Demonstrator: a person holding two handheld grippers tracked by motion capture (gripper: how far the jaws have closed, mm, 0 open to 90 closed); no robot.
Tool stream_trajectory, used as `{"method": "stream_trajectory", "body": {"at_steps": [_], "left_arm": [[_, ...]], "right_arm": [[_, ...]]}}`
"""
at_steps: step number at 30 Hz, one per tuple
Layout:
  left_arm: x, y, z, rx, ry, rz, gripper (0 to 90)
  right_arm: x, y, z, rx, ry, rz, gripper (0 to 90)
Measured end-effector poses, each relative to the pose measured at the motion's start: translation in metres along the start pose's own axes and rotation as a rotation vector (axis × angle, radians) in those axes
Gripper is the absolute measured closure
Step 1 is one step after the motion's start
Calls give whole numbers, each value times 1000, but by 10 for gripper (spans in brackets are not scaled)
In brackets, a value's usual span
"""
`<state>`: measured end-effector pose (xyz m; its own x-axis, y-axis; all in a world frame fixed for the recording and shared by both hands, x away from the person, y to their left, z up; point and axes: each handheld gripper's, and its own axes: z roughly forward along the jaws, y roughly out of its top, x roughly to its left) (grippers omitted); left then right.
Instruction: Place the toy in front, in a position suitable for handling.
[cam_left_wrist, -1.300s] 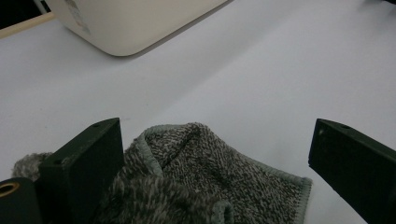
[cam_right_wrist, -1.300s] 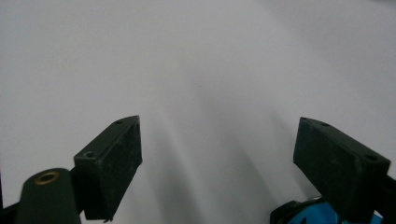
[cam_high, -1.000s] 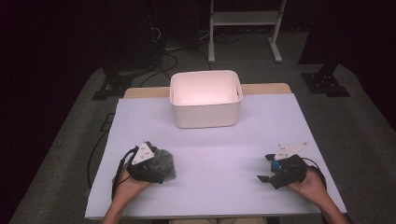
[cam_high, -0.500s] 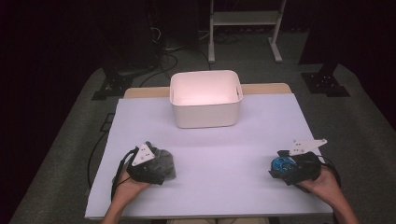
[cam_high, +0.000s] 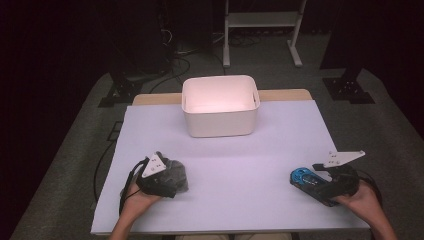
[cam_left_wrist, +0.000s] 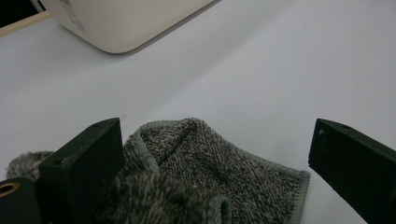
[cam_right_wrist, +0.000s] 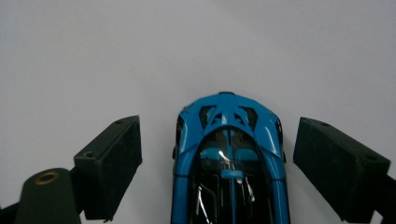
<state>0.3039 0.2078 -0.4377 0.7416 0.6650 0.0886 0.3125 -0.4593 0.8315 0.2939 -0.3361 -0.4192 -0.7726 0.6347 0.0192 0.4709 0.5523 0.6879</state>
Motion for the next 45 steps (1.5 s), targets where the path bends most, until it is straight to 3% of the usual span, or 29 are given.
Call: {"method": "stream_trajectory", "body": {"at_steps": [20,31,38,45], "left_arm": [[0,0,-2,2,-2,-1,26],[-2,0,0,7,-6,5,26],[-2,0,1,11,-4,6,26],[-2,0,1,13,-4,11,26]], "right_arm": [[-8,-25,9,142,-19,26,142],[-5,-30,12,155,-44,9,136],[-5,-33,12,134,-45,14,134],[-3,-29,12,160,-54,22,152]]}}
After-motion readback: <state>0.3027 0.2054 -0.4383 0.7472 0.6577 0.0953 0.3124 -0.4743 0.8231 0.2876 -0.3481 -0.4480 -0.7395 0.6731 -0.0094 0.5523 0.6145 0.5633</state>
